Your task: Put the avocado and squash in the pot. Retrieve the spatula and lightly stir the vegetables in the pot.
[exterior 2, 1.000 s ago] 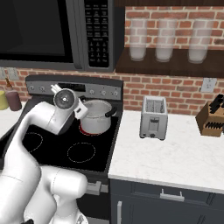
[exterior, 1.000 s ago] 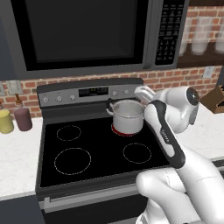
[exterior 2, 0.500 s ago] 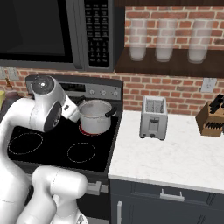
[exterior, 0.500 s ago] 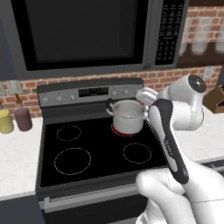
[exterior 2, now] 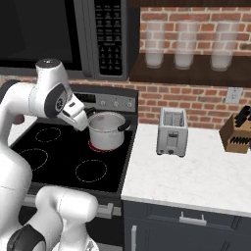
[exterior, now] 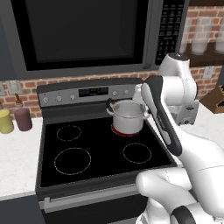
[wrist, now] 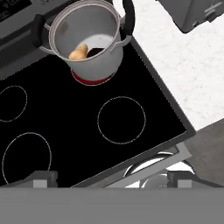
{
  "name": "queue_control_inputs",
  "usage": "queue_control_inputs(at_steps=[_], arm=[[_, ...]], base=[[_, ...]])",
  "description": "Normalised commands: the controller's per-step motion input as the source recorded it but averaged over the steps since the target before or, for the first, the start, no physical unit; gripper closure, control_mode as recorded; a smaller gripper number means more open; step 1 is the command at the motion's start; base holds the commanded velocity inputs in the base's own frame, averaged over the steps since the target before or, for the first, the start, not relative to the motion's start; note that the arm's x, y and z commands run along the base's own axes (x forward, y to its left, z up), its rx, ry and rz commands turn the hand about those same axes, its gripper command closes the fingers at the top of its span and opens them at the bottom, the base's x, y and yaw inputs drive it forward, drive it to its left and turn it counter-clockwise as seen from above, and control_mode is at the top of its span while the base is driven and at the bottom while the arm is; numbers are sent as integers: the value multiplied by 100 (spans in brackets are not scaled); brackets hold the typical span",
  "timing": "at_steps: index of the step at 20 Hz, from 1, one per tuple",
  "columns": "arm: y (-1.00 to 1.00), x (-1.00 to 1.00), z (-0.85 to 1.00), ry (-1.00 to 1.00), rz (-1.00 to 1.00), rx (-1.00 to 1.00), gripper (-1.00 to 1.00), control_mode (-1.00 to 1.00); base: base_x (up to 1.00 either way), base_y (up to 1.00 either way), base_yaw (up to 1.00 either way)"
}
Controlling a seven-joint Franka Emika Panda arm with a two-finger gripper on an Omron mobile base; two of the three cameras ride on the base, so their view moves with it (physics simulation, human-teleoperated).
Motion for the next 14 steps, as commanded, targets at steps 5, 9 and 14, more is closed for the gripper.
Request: queue_control_inputs(at_steps=[5,9,14], arm=[[0,0,-1,2,0,0,-100,-100],[0,0,0,0,0,-1,-100,-100],[3,-4,-1,2,4,0,-100,-100]], base=[[0,0,0],[0,0,0],[0,0,0]])
